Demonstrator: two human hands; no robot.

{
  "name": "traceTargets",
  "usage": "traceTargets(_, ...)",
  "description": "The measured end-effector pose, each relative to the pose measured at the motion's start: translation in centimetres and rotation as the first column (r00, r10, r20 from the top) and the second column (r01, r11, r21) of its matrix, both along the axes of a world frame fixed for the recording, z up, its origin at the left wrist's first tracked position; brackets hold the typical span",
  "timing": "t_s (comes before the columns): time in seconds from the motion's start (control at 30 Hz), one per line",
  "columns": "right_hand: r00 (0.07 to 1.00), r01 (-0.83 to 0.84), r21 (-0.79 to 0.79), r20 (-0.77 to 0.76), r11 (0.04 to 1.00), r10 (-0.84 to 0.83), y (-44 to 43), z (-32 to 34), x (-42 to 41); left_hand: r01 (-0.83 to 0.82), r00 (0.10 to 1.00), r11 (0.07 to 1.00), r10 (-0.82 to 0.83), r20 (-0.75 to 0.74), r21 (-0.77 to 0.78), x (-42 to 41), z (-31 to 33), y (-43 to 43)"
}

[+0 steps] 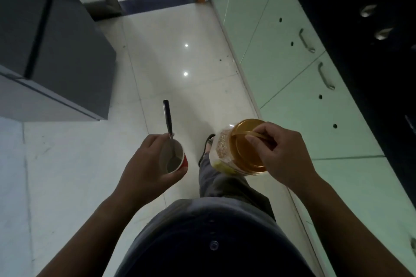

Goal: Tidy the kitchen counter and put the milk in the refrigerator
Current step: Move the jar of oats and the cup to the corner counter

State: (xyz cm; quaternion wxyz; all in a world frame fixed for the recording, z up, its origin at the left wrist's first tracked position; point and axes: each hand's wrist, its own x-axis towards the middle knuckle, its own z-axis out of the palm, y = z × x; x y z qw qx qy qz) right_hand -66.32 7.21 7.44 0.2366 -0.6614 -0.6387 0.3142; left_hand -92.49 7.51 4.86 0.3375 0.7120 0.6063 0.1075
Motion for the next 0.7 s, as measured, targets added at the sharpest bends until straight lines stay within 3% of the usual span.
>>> traceTargets(0.27,1.0,-0.003,-0.044,-0.014,0.999,0.003,17.0,-0.3,1.9,0.037,0.998,0.999,-0.038,0.05,0.026,3.9,2.0,19.1)
traceTargets(0.47,0.99,0.124,0.009,-0.068,0.992,-0.123,28.2,-0.1,2.7,0.012,0.998,0.999,-0.015,0.058,0.045,4.0,2.5,31.2)
traceTargets(0.7,0.979,0.2,0.031,0.023,0.979,-0.201,43.8,-0.2,2.8,0.08,0.995,0.993,-0.085,0.05,0.083,3.5,1.3,49.2)
